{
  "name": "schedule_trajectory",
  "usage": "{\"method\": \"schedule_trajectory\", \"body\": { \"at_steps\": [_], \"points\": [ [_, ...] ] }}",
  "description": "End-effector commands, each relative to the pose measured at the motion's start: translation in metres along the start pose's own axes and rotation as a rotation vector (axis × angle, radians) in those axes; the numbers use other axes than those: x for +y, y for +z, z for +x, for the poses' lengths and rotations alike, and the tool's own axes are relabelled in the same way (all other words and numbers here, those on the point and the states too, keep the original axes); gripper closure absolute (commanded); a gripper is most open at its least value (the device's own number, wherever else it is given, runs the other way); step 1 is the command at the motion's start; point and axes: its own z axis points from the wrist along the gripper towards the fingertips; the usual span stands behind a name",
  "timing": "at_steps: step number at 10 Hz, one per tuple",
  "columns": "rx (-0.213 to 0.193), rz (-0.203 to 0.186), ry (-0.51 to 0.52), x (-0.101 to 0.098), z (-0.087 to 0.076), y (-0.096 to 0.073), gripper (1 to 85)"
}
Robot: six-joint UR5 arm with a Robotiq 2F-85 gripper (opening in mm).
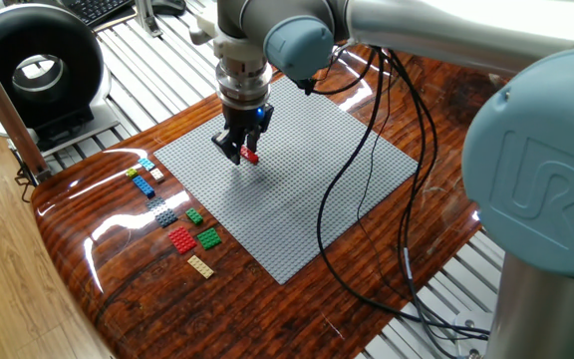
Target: Build with small Lego blocks
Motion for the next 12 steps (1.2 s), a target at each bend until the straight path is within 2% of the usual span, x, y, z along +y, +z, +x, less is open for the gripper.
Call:
{"method": "schedule_trajectory", "body": {
  "at_steps": [1, 3, 4, 5, 6, 7, 8, 12],
  "points": [
    [0.005, -0.001, 0.015, -0.004, 0.004, -0.004, 48.3],
    [-0.003, -0.005, 0.022, -0.003, 0.001, -0.004, 51.0],
    [-0.002, 0.007, 0.029, -0.006, 0.002, -0.004, 60.7],
    [-0.002, 0.010, 0.035, -0.007, 0.002, -0.004, 66.7],
    [0.000, 0.013, 0.041, -0.008, 0.002, -0.004, 71.3],
    [0.003, 0.018, 0.043, -0.009, 0.002, -0.003, 71.3],
    [0.010, 0.023, 0.051, -0.012, 0.003, -0.002, 84.3],
    [0.001, 0.035, 0.029, -0.020, 0.002, 0.003, 84.3]
  ]
}}
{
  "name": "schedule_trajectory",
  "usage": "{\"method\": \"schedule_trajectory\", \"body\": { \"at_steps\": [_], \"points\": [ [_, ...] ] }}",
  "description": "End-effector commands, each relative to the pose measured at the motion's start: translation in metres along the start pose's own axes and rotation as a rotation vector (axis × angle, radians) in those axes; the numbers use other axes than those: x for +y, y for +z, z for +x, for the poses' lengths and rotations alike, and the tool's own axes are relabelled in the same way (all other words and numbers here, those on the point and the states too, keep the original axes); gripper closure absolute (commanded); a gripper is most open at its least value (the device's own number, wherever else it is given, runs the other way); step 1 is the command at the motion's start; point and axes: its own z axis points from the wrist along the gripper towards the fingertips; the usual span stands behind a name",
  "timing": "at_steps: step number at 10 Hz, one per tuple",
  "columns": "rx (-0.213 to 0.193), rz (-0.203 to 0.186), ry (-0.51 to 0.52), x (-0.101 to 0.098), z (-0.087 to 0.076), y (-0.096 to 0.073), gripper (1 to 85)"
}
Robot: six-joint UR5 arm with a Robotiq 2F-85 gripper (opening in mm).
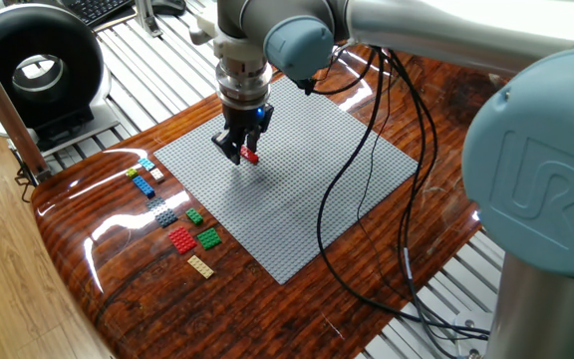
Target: Build with small Lego blocks
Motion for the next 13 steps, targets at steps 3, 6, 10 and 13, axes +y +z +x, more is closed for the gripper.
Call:
{"method": "schedule_trajectory", "body": {
  "at_steps": [3, 6, 10, 13],
  "points": [
    [-0.019, 0.009, -0.041, -0.0138, 0.0002, 0.0068, 84.3],
    [-0.018, 0.020, -0.058, -0.0168, 0.0011, 0.0079, 84.3],
    [-0.013, 0.001, -0.034, -0.0114, 0.0027, 0.0081, 84.3],
    [-0.003, -0.013, -0.004, -0.0080, 0.0051, 0.0081, 84.3]
  ]
}}
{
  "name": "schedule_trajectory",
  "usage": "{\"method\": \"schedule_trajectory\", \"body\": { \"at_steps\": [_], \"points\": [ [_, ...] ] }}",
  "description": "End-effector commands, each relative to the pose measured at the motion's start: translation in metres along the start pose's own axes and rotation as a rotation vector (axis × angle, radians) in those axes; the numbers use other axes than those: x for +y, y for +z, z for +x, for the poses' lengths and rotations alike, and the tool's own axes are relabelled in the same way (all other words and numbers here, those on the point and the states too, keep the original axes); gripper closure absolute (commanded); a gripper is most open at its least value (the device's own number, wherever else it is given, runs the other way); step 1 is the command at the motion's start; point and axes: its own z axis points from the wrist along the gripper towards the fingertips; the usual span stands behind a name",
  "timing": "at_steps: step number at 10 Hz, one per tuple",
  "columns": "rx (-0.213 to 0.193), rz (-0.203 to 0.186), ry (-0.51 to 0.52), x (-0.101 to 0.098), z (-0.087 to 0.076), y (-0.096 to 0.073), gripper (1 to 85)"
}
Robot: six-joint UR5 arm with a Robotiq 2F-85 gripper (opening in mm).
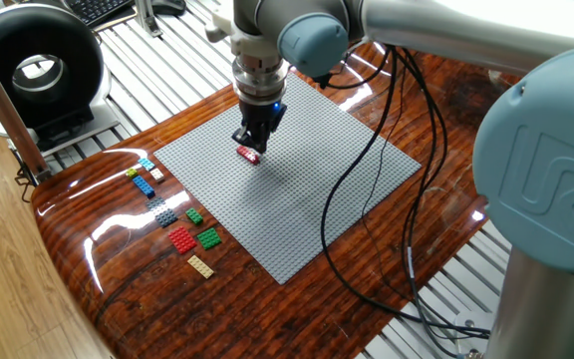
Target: Build with small Lego blocks
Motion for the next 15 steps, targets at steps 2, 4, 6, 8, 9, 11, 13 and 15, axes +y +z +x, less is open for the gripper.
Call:
{"method": "schedule_trajectory", "body": {
  "at_steps": [2, 4, 6, 8, 9, 11, 13, 15],
  "points": [
    [-0.005, -0.022, 0.026, 0.0041, -0.0017, -0.0009, 84.3],
    [-0.009, -0.026, 0.029, 0.0052, -0.0026, -0.0009, 84.3],
    [-0.009, -0.028, 0.029, 0.0056, -0.0027, -0.0009, 84.3],
    [-0.007, -0.022, 0.029, 0.0041, -0.0021, -0.0009, 84.3],
    [-0.007, -0.020, 0.030, 0.0037, -0.0020, -0.0009, 84.3],
    [-0.005, -0.017, 0.031, 0.0029, -0.0015, -0.0009, 84.3],
    [-0.001, 0.002, 0.006, -0.0021, -0.0005, -0.0008, 84.3],
    [0.020, -0.003, -0.021, -0.0007, 0.0050, -0.0009, 84.3]
  ]
}}
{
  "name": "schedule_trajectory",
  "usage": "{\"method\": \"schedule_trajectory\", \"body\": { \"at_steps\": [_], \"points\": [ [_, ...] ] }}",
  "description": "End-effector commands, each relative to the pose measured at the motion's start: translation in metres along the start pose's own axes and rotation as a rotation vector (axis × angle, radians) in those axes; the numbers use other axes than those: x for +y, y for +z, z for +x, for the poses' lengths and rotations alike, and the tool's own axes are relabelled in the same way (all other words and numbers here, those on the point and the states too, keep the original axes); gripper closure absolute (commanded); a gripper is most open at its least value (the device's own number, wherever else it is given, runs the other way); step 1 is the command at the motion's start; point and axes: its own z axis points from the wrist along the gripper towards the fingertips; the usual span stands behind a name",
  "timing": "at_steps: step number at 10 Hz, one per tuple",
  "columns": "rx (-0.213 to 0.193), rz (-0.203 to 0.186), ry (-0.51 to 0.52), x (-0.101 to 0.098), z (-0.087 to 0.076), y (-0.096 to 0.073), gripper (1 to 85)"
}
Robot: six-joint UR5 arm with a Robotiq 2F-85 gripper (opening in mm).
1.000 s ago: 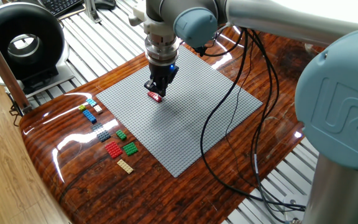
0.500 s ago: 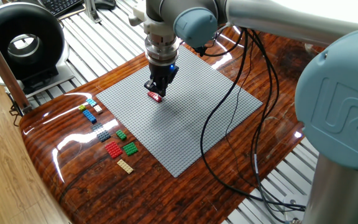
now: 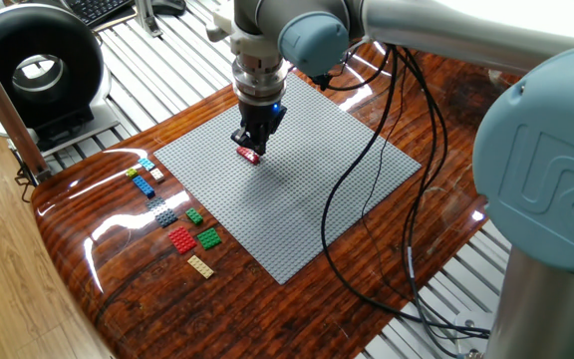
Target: Build with small Lego blocks
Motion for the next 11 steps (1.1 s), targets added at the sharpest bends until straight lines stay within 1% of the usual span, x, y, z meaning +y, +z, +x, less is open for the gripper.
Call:
{"method": "schedule_trajectory", "body": {
  "at_steps": [1, 6, 9, 11],
  "points": [
    [0.010, -0.016, -0.011, 0.003, 0.002, -0.001, 84.3],
    [-0.003, -0.009, 0.024, 0.006, -0.004, 0.004, 84.3],
    [-0.006, -0.023, 0.027, 0.013, -0.006, 0.005, 84.3],
    [-0.006, -0.018, 0.023, 0.012, -0.006, 0.005, 84.3]
  ]
}}
